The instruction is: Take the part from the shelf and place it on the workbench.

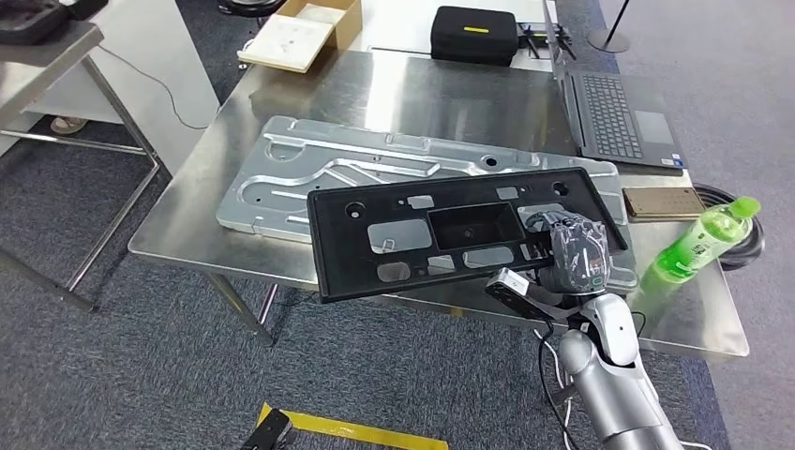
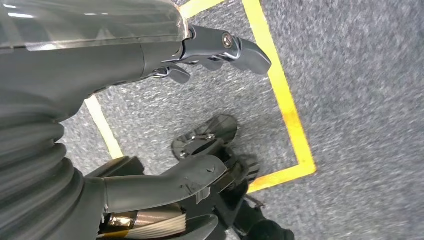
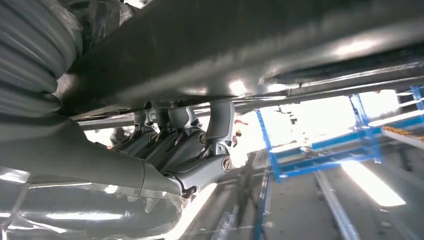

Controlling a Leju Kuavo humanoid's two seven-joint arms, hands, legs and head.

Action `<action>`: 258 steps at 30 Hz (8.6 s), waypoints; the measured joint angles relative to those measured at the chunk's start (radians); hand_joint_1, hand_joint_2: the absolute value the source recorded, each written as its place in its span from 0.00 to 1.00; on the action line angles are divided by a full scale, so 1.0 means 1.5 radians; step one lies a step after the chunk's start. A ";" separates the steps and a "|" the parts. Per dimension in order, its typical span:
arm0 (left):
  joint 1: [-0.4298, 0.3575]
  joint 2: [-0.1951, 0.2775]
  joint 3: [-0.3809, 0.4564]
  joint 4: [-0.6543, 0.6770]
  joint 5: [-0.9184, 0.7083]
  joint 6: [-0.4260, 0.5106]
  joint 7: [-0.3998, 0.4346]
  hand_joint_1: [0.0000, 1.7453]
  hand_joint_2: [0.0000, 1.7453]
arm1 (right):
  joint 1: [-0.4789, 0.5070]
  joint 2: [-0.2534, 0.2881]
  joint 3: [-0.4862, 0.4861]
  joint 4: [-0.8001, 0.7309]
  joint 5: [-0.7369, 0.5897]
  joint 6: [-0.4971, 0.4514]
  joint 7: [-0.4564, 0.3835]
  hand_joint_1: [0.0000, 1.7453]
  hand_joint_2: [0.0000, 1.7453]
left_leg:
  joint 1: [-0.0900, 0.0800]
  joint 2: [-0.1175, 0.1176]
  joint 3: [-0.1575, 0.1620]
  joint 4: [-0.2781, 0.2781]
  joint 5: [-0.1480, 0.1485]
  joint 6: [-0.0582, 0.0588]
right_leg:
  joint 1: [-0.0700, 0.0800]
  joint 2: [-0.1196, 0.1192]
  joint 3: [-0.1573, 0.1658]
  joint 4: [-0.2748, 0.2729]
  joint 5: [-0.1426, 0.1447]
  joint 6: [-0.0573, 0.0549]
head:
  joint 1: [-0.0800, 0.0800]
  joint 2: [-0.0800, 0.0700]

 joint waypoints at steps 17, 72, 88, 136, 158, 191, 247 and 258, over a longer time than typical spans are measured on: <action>0.002 -0.002 -0.001 0.000 -0.007 0.003 -0.002 0.00 1.00 | -0.006 0.000 -0.004 0.006 -0.036 0.030 -0.004 1.00 1.00 | 0.008 -0.010 -0.087 0.192 -0.098 -0.040 | -0.007 0.009 0.033 -0.091 0.060 -0.021 | -0.001 0.000; -0.002 -0.004 -0.007 0.000 -0.011 -0.001 -0.016 0.00 1.00 | -0.029 -0.015 -0.017 0.031 -0.029 0.042 0.015 1.00 1.00 | 0.001 -0.007 -0.007 0.019 -0.013 -0.023 | -0.007 0.015 0.028 -0.092 0.064 -0.003 | -0.001 0.000; -0.001 -0.004 -0.007 0.000 -0.015 0.010 -0.021 0.00 1.00 | -0.078 -0.036 -0.090 0.111 -0.067 0.031 0.055 0.00 1.00 | 0.002 -0.007 -0.007 0.014 -0.009 -0.019 | -0.009 0.013 0.035 -0.100 0.066 0.004 | -0.001 0.000; 0.000 0.005 -0.007 0.000 -0.007 0.016 -0.030 0.00 1.00 | -0.167 -0.063 -0.187 0.303 -0.367 0.412 -0.068 0.00 0.00 | 0.004 -0.001 -0.003 0.041 -0.041 -0.031 | -0.012 0.010 0.025 -0.094 0.073 -0.006 | -0.001 0.000; 0.002 0.006 -0.007 0.000 -0.016 0.016 -0.024 0.00 1.00 | -0.066 -0.006 -0.096 0.001 -0.372 0.325 -0.128 0.00 0.00 | 0.002 -0.004 0.011 0.002 -0.010 -0.003 | -0.010 0.012 -0.043 0.056 0.014 0.014 | -0.001 0.000; 0.002 0.004 -0.006 0.000 -0.009 0.017 -0.001 0.00 0.00 | -0.003 0.016 0.002 -0.198 -0.174 0.116 -0.078 0.00 0.00 | 0.001 -0.050 0.000 0.013 -0.008 -0.008 | -0.009 0.042 0.016 -0.047 0.052 0.004 | -0.001 0.000; 0.014 0.012 0.042 0.000 0.034 0.009 0.014 0.00 0.00 | -0.038 0.011 0.046 -0.154 -0.171 0.124 -0.067 0.00 0.00 | 0.008 -0.014 -0.016 0.005 0.009 -0.008 | -0.011 0.010 -0.007 0.059 -0.045 0.011 | -0.007 0.000; 0.016 0.011 0.045 0.000 0.023 0.005 0.016 0.00 0.00 | -0.049 0.016 0.046 -0.146 -0.177 0.117 -0.071 0.00 0.00 | 0.009 -0.074 -0.034 0.028 0.000 -0.035 | -0.015 0.043 0.049 -0.100 0.054 -0.009 | -0.008 0.000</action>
